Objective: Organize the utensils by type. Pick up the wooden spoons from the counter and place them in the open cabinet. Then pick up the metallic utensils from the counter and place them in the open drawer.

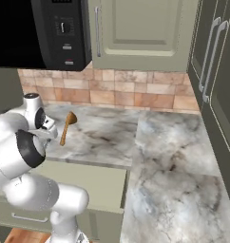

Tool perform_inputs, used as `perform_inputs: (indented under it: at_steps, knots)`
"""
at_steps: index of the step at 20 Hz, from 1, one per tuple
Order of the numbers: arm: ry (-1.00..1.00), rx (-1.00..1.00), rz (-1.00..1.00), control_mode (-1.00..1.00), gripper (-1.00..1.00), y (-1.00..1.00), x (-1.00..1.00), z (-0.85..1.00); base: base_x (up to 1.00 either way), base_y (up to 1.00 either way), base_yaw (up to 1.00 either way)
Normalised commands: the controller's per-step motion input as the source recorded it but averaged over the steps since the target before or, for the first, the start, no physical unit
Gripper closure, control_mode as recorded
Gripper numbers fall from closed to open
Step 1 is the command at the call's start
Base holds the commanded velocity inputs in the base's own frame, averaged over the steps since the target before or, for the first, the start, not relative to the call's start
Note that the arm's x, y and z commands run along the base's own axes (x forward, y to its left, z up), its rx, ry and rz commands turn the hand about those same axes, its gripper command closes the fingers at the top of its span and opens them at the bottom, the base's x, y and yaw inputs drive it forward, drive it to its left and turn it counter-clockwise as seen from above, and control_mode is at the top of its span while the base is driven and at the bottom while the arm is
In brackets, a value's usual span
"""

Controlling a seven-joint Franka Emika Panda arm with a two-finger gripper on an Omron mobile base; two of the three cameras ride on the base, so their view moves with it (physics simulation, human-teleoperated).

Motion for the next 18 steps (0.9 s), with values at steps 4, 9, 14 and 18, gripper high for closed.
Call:
perform_inputs:
  at_steps: [4, 9, 14, 18]
  knots:
    - [0.04, 0.00, 0.00, -1.00, -1.00, 0.32, 0.40, -0.29, 0.00, 0.00, 0.00]
    - [0.00, -0.01, 0.00, -1.00, -1.00, 0.20, 0.32, -0.34, 0.00, 0.00, 0.00]
    - [-0.03, -0.06, 0.00, -1.00, -1.00, 0.00, 0.11, -0.52, 0.00, 0.00, 0.00]
    - [-0.09, -0.02, 0.00, -1.00, -1.00, 0.03, 0.24, -0.24, 0.00, 0.00, 0.00]
